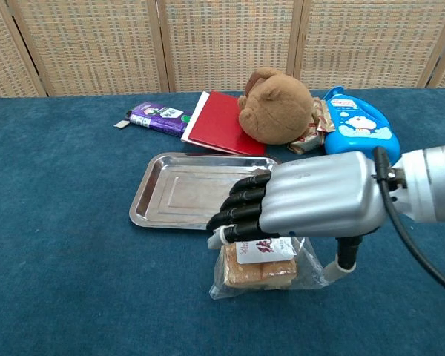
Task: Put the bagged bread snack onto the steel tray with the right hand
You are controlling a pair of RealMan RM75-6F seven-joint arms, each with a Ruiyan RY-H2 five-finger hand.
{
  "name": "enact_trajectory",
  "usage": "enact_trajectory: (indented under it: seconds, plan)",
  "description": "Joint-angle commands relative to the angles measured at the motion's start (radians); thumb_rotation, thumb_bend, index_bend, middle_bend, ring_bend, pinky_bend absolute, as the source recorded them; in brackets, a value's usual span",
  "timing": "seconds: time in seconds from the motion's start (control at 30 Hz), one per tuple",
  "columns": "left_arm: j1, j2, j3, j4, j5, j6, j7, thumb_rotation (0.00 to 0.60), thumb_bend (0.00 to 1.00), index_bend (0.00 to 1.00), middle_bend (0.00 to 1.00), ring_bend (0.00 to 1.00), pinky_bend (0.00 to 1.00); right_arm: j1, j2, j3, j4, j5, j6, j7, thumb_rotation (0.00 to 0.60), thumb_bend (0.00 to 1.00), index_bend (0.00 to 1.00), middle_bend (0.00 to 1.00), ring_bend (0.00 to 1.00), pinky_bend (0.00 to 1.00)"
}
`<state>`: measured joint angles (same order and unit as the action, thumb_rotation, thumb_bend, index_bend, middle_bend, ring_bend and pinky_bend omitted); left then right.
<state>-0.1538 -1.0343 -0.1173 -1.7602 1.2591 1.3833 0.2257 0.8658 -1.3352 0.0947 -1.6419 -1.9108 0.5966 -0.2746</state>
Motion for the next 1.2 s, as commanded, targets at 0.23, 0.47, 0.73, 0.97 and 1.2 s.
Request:
enact_trajectory:
  seconds: [0.23, 0.47, 0.73, 0.97, 1.2]
  plan:
    - [-0.004, -0.001, -0.001, 0.005, -0.008, -0.005, -0.004, 0.600, 0.00, 0.00, 0.00, 0.00, 0.00, 0.023, -0.111, -0.020, 0.119, 0.091, -0.025, -0.107, 0.600, 0.00, 0.08, 0.05, 0.02, 0.07]
    - [-0.007, 0.000, -0.003, 0.008, -0.015, -0.008, -0.014, 0.600, 0.00, 0.00, 0.00, 0.00, 0.00, 0.039, -0.147, -0.081, 0.186, 0.007, 0.154, 0.027, 0.600, 0.15, 0.57, 0.56, 0.38, 0.55]
    - [-0.015, 0.001, -0.005, 0.012, -0.031, -0.026, -0.020, 0.600, 0.00, 0.00, 0.00, 0.00, 0.00, 0.114, -0.107, -0.014, 0.175, 0.024, 0.211, 0.088, 0.600, 0.20, 0.59, 0.59, 0.41, 0.58]
    - [-0.026, 0.006, -0.007, 0.017, -0.039, -0.049, -0.044, 0.600, 0.00, 0.00, 0.00, 0.00, 0.00, 0.221, -0.202, 0.125, 0.285, 0.201, 0.062, -0.007, 0.600, 0.22, 0.59, 0.59, 0.41, 0.58]
    - [-0.033, 0.013, -0.013, 0.023, -0.063, -0.069, -0.057, 0.600, 0.00, 0.00, 0.00, 0.00, 0.00, 0.293, -0.365, 0.186, 0.481, 0.367, -0.015, -0.128, 0.600, 0.21, 0.59, 0.59, 0.41, 0.58]
